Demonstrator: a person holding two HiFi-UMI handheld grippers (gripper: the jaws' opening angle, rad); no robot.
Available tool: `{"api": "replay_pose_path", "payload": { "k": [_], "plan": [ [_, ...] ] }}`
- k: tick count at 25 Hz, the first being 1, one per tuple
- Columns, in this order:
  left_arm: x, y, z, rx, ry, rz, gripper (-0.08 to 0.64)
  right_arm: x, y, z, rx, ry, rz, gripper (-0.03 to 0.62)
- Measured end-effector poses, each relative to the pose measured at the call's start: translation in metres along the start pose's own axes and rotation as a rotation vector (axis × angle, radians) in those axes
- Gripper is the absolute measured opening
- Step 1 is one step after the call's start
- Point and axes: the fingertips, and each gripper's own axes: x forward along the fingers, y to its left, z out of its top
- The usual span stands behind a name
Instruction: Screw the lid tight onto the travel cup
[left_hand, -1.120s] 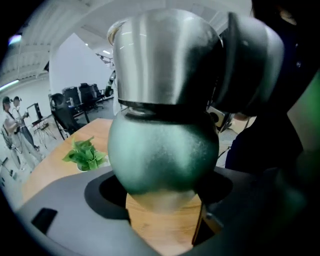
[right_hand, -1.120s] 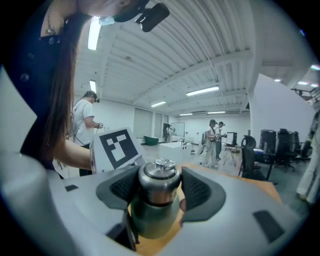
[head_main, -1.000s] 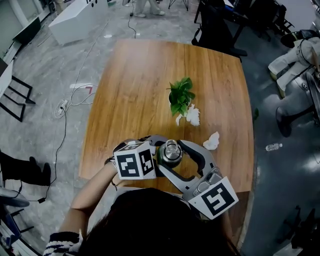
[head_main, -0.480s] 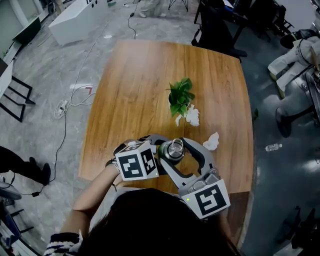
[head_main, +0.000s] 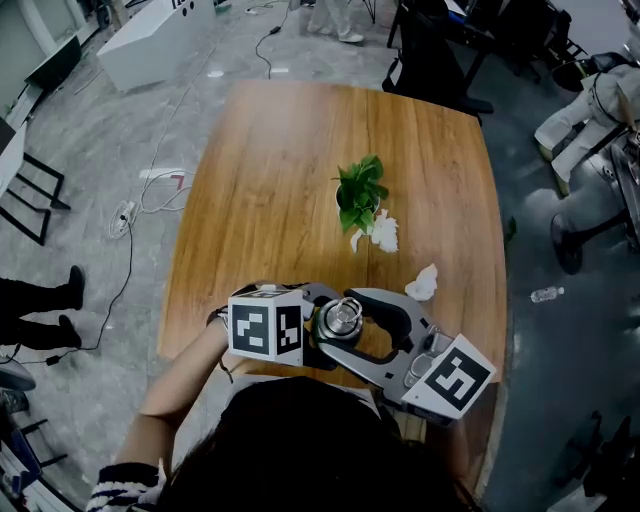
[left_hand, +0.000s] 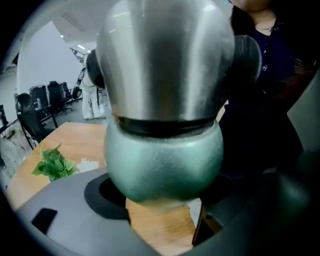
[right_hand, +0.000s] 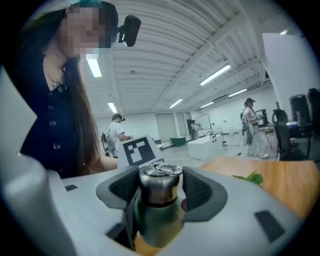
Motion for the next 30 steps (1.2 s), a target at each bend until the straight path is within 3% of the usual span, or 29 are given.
{"api": "replay_pose_path", "payload": {
  "k": [6,8,10,13,16,18,21,26,28,30],
  "plan": [
    [-0.009,0.040,-0.004,-0.113,0.018,0.237,0.388,0.003,-0.025,0.006,-0.125,-0.027,-0.300,0.276],
    [-0.011,0.048,-0.005,-0.123,0.030,0.287,0.388,0.002,-0.029,0.007,-0.112,-0.037,-0.344,0.276],
    [-0.011,0.042,-0.003,-0.103,0.017,0.249,0.388,0.002,-0.024,0.008,-0.055,-0.058,-0.289,0.276],
    [-0.009,0.016,0.004,-0.024,-0.022,0.082,0.388,-0.001,-0.009,0.010,0.022,-0.061,-0.110,0.276],
    [-0.004,0.001,0.002,0.020,0.008,0.004,0.388,-0.001,0.001,0.006,-0.020,-0.019,0.001,0.276],
    [-0.001,0.004,0.001,0.017,0.011,0.017,0.388,0.000,-0.001,0.005,-0.076,-0.018,-0.026,0.275],
    [-0.001,0.018,-0.001,-0.026,0.001,0.081,0.388,0.005,-0.012,0.004,-0.094,-0.052,-0.138,0.275],
    [-0.006,0.046,-0.008,-0.124,0.036,0.261,0.388,0.004,-0.033,0.003,-0.066,-0.082,-0.348,0.275],
    [-0.006,0.048,-0.010,-0.120,0.043,0.284,0.388,0.004,-0.030,0.005,-0.004,-0.095,-0.293,0.276],
    [-0.005,0.038,-0.009,-0.086,0.031,0.226,0.388,0.001,-0.018,0.007,0.055,-0.092,-0.162,0.276]
  ]
}}
